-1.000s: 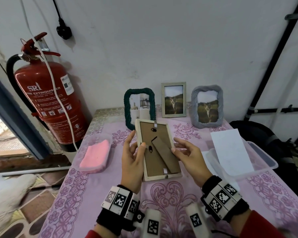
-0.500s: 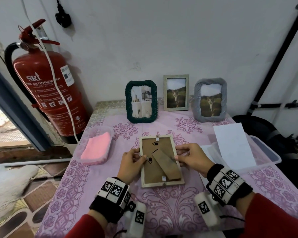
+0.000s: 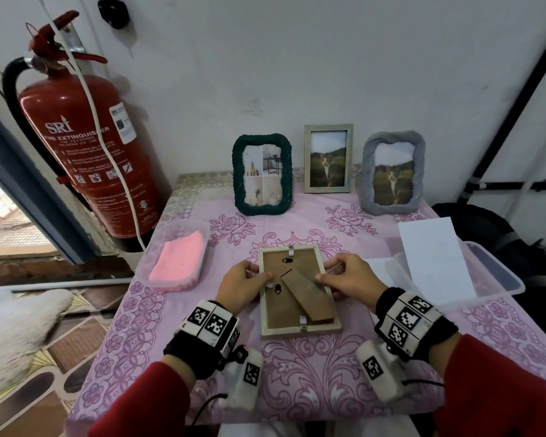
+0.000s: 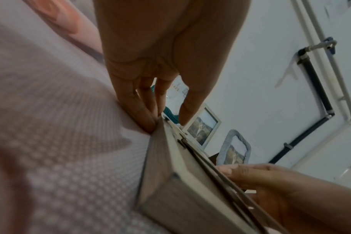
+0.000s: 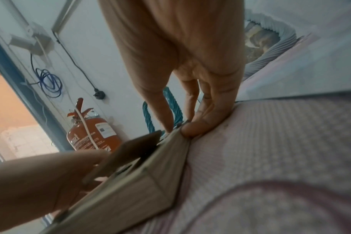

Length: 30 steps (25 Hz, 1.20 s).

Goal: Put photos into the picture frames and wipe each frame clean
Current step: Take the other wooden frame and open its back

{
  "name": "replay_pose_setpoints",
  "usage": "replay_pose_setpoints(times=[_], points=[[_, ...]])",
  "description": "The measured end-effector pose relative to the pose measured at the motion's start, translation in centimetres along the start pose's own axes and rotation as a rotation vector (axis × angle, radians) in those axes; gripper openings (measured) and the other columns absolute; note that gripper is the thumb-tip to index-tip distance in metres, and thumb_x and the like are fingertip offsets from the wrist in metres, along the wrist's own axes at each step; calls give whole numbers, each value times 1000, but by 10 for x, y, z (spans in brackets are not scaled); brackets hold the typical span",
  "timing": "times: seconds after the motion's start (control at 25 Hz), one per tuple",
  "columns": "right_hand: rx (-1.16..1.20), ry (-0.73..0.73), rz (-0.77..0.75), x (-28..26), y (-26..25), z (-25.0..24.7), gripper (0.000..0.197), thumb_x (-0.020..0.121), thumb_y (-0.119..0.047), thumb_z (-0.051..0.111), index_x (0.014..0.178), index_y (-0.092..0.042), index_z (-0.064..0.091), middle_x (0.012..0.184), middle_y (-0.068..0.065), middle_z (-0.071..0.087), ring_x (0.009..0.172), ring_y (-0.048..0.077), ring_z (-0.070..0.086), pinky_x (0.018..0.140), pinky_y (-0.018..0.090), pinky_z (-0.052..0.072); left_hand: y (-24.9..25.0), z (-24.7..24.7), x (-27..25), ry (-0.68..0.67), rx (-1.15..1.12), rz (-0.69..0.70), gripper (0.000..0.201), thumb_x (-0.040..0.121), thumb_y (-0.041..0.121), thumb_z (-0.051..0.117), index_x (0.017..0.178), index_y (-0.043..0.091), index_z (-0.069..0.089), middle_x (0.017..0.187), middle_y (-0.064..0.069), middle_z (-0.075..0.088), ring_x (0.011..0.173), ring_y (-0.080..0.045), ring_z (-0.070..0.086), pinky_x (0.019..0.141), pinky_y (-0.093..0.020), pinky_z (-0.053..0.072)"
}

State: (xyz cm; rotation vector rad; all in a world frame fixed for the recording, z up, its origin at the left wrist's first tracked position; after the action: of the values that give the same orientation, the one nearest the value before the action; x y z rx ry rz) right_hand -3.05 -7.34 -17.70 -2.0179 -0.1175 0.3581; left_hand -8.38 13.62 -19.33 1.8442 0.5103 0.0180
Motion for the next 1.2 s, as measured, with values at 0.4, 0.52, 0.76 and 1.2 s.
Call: replay_pose_setpoints(times=[0.4, 0.52, 0.76, 1.2], points=[[-116, -20, -21, 4, -3, 3, 32, 77, -15, 74, 94, -4, 47, 72, 5, 54, 75, 26, 58, 72, 44, 54, 1, -1, 3, 56, 176, 47, 21, 74, 15, 71, 75, 18, 50, 67, -2, 57, 71, -26, 60, 76, -40, 54], [-53, -42, 1, 6, -1, 3, 32, 77, -10, 73, 91, -7, 45, 73, 7, 55, 74, 27, 59, 70, 44, 54, -2, -2, 6, 7, 55, -11, 17, 76, 7, 69, 80, 12, 53, 61, -5, 57, 54, -23, 55, 61, -36, 53], [32, -67, 41, 9, 2, 3, 31, 76, -3, 73, 88, -9, 45, 70, 6, 53, 66, 26, 56, 63, 36, 52, -1, 0, 10, 7, 32, -51, 20, 74, 10, 70, 79, 12, 50, 64, -7, 58, 52, -23, 54, 56, -32, 51], [17, -56, 51, 8, 2, 5, 28, 77, -2, 69, 79, -13, 44, 63, 4, 50, 60, 21, 54, 61, 34, 50, 0, 0, 5, -20, -10, -88, 24, 72, 6, 71, 80, 11, 49, 66, -12, 58, 56, -24, 52, 58, -32, 48]])
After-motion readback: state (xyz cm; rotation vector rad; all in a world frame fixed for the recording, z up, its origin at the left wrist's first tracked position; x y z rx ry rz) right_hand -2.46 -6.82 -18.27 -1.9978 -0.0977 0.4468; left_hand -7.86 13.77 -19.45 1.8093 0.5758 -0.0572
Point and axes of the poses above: each hand's wrist, its own x-axis towards the middle knuckle, its own z-axis out of the palm, y = z × x, the point moved 3 cm from there along x, towards the middle knuckle
